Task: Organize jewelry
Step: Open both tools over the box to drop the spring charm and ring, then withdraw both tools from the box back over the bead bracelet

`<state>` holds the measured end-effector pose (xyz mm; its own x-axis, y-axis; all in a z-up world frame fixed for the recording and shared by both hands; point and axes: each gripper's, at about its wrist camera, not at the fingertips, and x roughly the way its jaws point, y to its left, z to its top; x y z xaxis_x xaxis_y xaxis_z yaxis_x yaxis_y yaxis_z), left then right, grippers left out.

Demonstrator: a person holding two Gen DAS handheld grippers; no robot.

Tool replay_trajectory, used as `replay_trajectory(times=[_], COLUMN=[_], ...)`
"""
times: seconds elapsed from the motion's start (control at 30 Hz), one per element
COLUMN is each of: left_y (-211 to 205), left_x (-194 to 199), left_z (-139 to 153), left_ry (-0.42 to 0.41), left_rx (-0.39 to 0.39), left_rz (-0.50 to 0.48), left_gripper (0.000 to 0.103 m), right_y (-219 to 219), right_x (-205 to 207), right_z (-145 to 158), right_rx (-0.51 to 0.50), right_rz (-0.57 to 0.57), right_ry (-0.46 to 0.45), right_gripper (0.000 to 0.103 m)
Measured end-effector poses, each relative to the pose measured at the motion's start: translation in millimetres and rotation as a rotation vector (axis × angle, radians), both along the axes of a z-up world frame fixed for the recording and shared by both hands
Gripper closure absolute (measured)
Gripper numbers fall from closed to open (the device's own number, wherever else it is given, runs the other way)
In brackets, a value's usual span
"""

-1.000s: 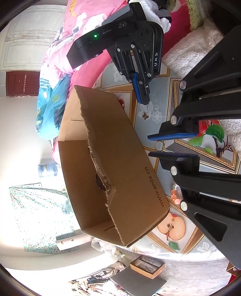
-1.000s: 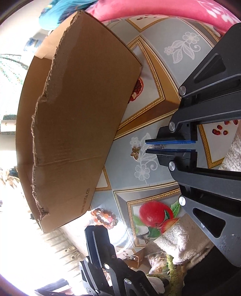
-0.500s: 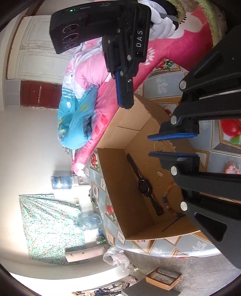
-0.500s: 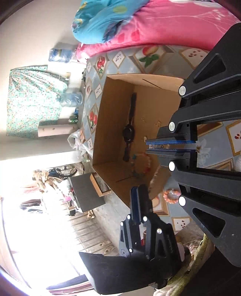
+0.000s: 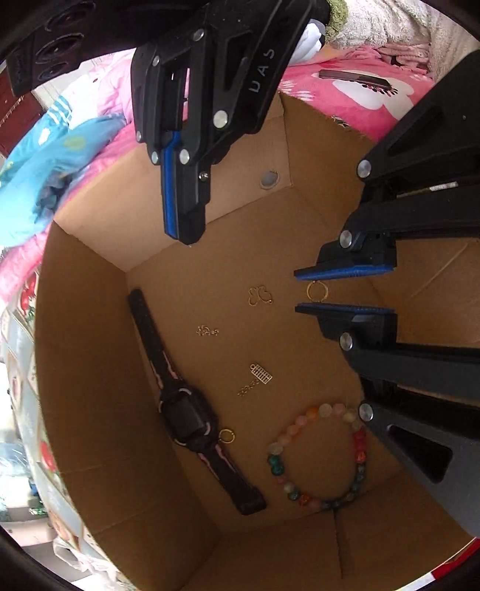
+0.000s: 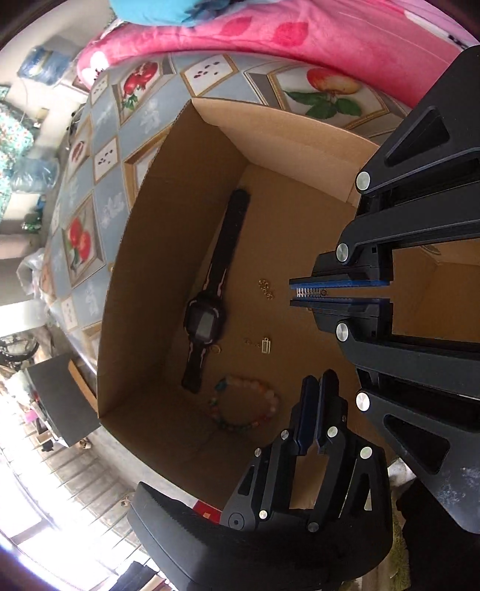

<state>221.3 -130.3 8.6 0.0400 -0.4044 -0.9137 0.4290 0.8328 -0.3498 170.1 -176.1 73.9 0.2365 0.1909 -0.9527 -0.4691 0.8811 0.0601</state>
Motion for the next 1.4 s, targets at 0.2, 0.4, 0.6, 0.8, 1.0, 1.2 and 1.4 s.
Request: replay_trajectory(times=[0.2,0.4,0.6,0.8,1.0,1.2,1.4], left_y=[-1,10,40,61,93,128,142], left_x=[3,2,-19,-42,-73,-118,-168], left_z=[1,13,42,74,102,117,103], left_ry=[0.006,-0.044,-0.145,-0.273,-0.427,-0.574,-0.606], left_rx=[-0.004,-0.027,-0.089,-0.136,-0.183,-0.189,-0.169], left_rz=[0.022,0.067,0.138,0.212,0.301,0.335,0.272], left_gripper=[0.081,0.079,0.078,0.072,0.065,0.057,0.040], right_y=[1,3,8,5,-12,-33,-44], right_x=[13,21,29,26,-6,-86,-178], right_z=[-13,-22,-31,-18,23,69,77], right_rx=[-0.049,-0.080,-0.127,-0.116,-0.007,0.166,0.318], right_rz=[0.037,0.056,0.059,0.024,-0.045,-0.120,-0.173], right_ry=[0.025,0.048,0.043,-0.002,-0.129,-0.301,-0.393], right_gripper=[0.101,0.101,0.100,0.097,0.082,0.068,0.041])
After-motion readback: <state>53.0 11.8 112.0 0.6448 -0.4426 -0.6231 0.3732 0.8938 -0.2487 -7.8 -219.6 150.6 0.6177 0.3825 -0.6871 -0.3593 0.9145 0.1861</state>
